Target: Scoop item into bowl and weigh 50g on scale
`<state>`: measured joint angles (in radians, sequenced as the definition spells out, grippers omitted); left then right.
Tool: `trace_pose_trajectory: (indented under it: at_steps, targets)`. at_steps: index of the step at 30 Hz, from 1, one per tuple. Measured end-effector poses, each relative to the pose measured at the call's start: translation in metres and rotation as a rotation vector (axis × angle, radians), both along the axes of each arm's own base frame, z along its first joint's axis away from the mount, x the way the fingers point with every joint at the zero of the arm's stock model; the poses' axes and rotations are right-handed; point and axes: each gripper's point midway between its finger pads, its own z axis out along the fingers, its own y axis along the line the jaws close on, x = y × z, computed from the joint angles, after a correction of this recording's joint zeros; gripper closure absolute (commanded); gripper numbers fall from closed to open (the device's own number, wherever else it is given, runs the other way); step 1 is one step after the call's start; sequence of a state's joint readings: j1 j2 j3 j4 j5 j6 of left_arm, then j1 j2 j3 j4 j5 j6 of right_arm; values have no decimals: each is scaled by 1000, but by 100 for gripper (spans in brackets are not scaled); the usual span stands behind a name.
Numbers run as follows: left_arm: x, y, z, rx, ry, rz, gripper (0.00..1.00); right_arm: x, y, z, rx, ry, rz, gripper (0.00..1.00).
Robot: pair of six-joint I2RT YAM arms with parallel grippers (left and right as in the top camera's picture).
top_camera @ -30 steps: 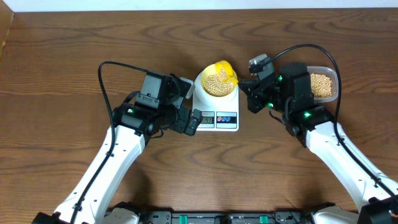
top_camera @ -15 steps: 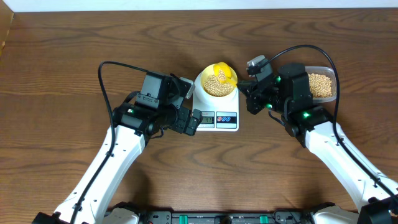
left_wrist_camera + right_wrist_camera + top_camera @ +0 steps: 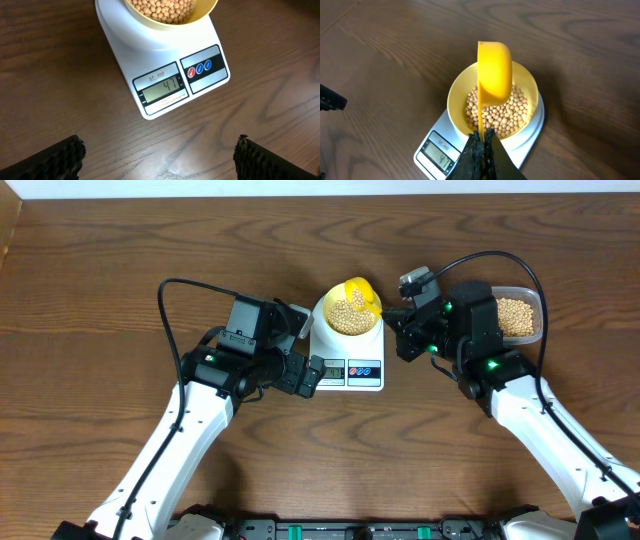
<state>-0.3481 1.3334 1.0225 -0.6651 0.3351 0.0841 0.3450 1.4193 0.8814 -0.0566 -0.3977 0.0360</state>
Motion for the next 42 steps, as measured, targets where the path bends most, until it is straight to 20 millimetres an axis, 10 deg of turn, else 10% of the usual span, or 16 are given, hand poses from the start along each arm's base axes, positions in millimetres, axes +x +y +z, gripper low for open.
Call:
trace_pose_trajectory:
  at_steps: [42]
  targets:
    - [0, 0, 0, 0, 0, 0, 3, -1, 5, -2, -9, 5, -18, 99]
